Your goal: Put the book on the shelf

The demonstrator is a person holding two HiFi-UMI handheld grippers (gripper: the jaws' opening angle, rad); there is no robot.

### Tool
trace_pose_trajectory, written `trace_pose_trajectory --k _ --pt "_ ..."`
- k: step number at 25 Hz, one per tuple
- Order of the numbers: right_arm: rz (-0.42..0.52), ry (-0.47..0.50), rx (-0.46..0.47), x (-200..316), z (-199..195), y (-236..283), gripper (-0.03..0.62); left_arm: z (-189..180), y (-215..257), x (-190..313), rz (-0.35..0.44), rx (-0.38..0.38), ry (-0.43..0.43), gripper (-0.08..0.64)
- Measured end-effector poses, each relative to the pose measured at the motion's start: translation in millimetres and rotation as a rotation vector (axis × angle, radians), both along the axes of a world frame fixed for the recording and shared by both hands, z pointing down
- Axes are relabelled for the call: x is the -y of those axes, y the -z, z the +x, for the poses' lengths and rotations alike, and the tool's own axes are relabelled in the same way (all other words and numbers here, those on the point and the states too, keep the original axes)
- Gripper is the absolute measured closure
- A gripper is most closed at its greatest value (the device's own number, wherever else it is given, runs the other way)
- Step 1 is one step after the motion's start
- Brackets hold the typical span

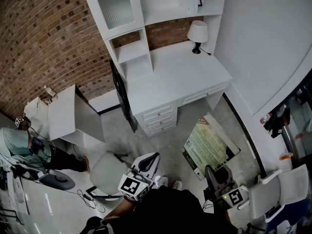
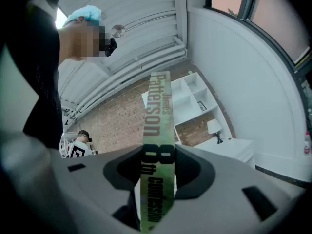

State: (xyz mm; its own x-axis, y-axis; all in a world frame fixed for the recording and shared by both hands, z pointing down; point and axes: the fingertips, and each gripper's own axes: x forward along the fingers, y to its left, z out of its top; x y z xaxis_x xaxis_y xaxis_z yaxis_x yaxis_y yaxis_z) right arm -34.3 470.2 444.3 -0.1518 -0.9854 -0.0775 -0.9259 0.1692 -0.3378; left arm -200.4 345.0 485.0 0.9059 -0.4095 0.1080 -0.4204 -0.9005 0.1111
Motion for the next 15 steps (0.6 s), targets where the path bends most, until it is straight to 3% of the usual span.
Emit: trace_pose_trajectory --k 6,9,15 --pt "0.051 -0.002 0.004 -4.8 -5.1 13.0 0.423 -18.1 24.1 -0.1 0.020 -0.027 0.067 0.541" --pt "0.077 0.014 -0.003 -6.1 -3.6 13.4 0.423 -20.6 22.4 -7.8 0.063 -0.030 0.076 0.541" --pt "0.067 0.037 0.006 -8.6 -3.9 9.6 0.423 -17.2 14.9 -16.6 0.051 -0.028 0.078 0.541"
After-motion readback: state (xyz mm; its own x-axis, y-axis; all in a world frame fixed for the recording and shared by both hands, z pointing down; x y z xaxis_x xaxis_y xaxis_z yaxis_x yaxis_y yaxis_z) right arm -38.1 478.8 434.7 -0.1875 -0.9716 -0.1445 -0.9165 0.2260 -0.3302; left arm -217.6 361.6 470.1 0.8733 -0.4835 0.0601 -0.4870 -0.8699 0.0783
